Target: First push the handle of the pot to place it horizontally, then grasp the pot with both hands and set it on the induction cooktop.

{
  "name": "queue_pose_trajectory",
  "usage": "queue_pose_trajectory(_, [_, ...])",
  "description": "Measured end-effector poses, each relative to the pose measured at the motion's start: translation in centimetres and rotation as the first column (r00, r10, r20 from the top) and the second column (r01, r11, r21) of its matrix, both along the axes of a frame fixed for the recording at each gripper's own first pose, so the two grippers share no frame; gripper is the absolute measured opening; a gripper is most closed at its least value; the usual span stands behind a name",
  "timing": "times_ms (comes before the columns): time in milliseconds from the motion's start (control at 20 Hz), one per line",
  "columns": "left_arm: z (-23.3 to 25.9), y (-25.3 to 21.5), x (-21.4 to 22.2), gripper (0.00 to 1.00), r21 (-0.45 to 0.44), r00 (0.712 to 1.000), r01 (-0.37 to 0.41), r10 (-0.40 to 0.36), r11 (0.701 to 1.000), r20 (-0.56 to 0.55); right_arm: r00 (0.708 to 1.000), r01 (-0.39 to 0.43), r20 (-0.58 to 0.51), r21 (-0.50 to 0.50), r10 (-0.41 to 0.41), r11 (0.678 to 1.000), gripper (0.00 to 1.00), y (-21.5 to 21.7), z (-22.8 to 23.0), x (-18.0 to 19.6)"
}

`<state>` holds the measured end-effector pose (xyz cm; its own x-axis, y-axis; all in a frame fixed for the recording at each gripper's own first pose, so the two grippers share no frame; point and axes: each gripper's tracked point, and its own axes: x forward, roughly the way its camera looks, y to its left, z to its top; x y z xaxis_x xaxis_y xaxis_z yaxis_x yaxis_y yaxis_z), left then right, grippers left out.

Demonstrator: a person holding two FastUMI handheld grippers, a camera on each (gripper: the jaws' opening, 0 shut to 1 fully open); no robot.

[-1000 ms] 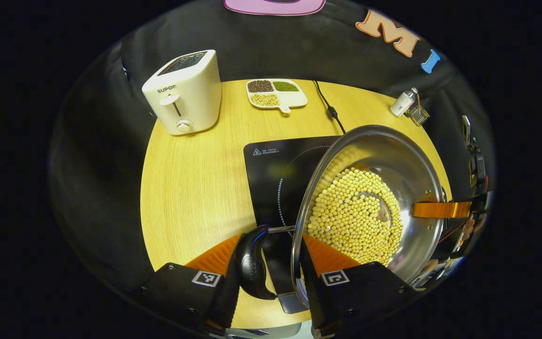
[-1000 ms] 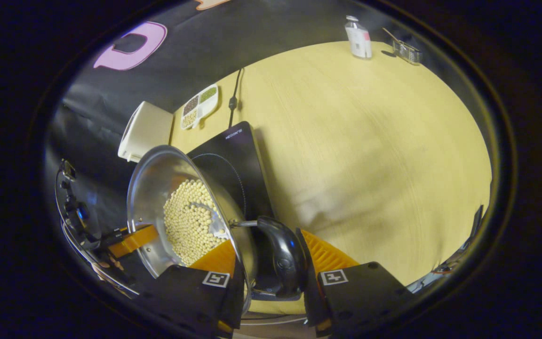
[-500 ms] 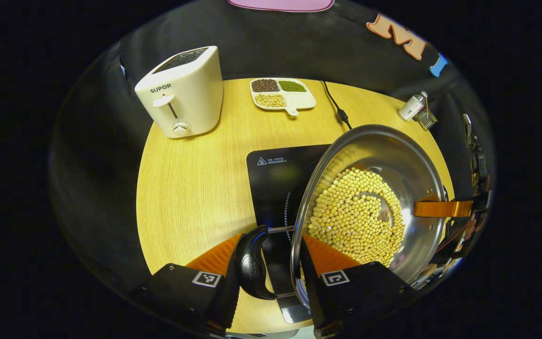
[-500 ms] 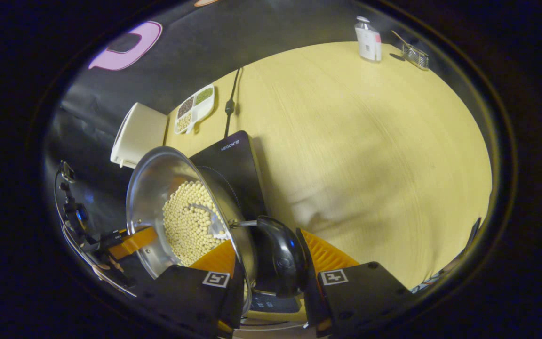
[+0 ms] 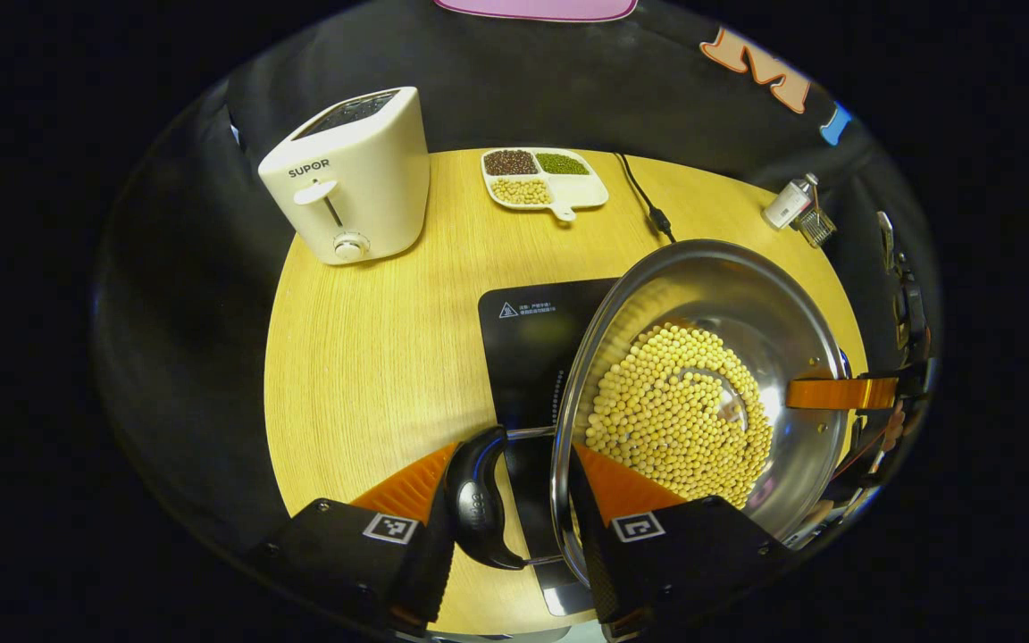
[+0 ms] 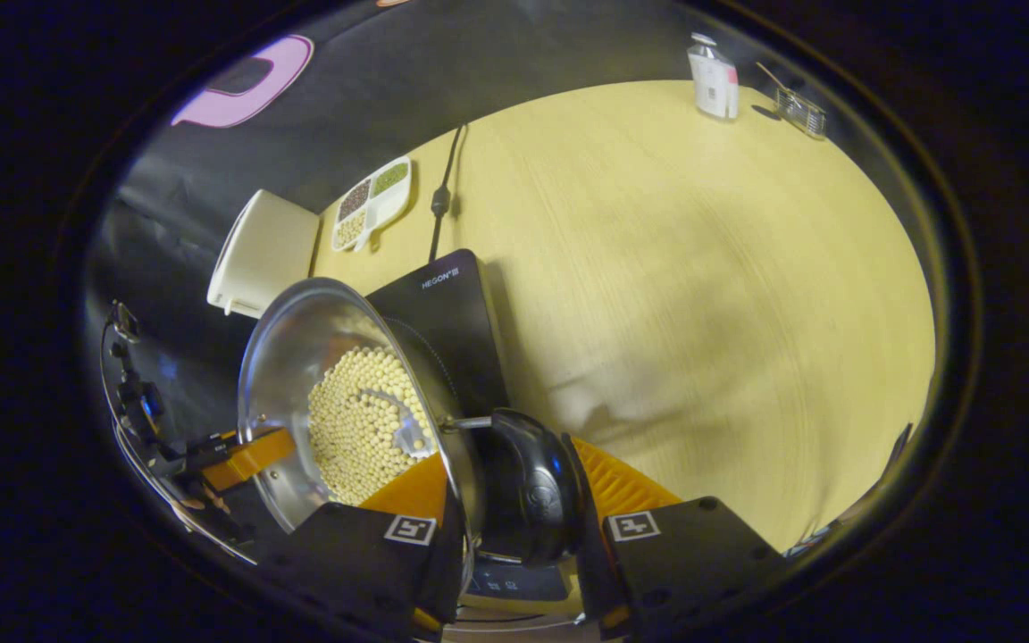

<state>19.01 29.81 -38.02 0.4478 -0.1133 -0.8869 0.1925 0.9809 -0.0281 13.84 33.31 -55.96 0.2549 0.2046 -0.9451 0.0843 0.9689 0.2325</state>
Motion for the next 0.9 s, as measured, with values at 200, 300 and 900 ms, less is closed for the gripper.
queue_pose_trajectory(200, [-0.1, 0.0, -0.1, 0.65, -0.010, 1.000, -0.010, 0.010, 1.000, 0.002, 1.000, -0.010, 0.010, 0.000, 0.010, 1.000, 0.55, 0.0, 0.0, 0.1])
queue_pose_trajectory(300, [-0.1, 0.0, 0.0, 0.65, -0.016, 1.000, -0.012, 0.012, 1.000, 0.007, 1.000, -0.008, 0.010, -0.001, 0.008, 1.000, 0.55, -0.1, 0.0, 0.0])
queue_pose_trajectory(900, [0.6, 0.3, 1.0, 0.71, -0.006, 0.996, -0.044, 0.045, 0.999, 0.083, 1.000, -0.010, -0.003, -0.001, 0.010, 1.000, 0.53, 0.2, 0.2, -1.0])
